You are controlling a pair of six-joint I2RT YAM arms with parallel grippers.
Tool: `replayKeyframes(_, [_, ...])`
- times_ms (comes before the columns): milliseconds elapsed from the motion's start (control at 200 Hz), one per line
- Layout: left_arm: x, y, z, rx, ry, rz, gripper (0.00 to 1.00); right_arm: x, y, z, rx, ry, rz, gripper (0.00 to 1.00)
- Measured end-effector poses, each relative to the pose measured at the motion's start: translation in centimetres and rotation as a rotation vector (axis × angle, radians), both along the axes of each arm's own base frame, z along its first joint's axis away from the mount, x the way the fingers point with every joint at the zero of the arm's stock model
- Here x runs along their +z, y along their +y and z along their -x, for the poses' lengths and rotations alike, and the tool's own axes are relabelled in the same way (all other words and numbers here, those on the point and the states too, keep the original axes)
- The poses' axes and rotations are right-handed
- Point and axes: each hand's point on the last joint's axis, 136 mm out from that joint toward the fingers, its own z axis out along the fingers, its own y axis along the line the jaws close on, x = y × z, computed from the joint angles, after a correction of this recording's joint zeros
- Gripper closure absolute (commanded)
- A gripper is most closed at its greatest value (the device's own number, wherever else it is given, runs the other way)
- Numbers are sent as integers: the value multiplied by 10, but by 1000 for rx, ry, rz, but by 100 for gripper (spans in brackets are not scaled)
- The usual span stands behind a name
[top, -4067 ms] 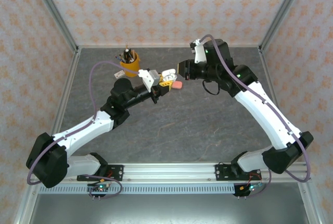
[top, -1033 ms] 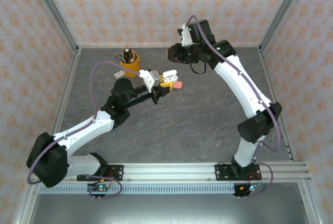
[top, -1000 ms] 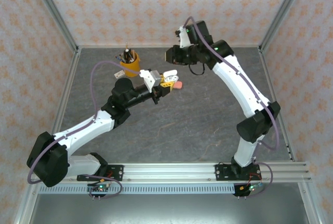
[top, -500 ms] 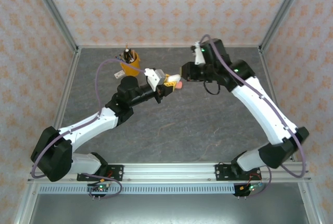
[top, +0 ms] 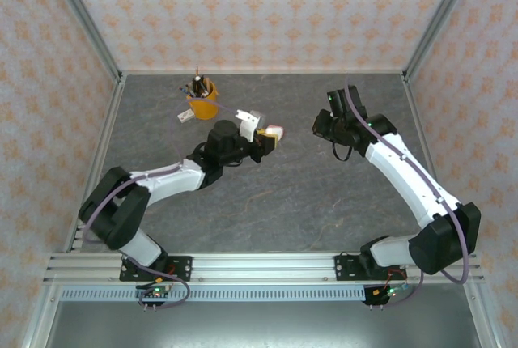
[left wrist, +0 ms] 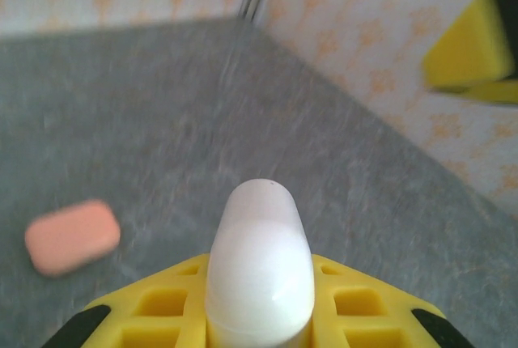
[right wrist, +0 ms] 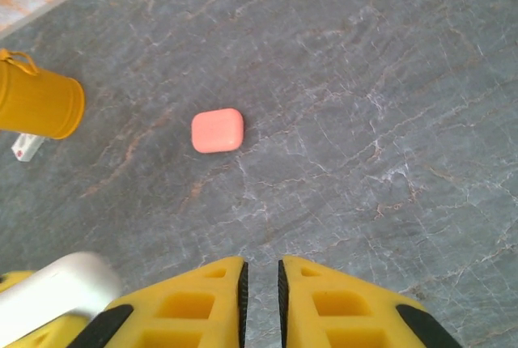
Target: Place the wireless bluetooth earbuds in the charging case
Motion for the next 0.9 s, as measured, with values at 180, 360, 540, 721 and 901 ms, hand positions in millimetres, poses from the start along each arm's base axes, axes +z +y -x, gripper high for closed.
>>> replayKeyframes(180, [-66,-15,-15,47,258,-33,100,-16,-2,0,-18,13,5,81])
replayKeyframes(360, [-105,-20,-18,100,422,-71,100,-17,-3,-3,-25,-3,8,81])
replayKeyframes(540, [-125,-23,-31,153,505,-125,90,-14,-2,-6,-25,-20,1,80])
replayKeyframes(721, [-136,-16,-32,195,549,-166,71,-14,-1,-7,-25,-21,0,75])
replayKeyframes(901, [-145,1,-33,250,584,-210,40,-14,-2,-7,-23,-24,5,66])
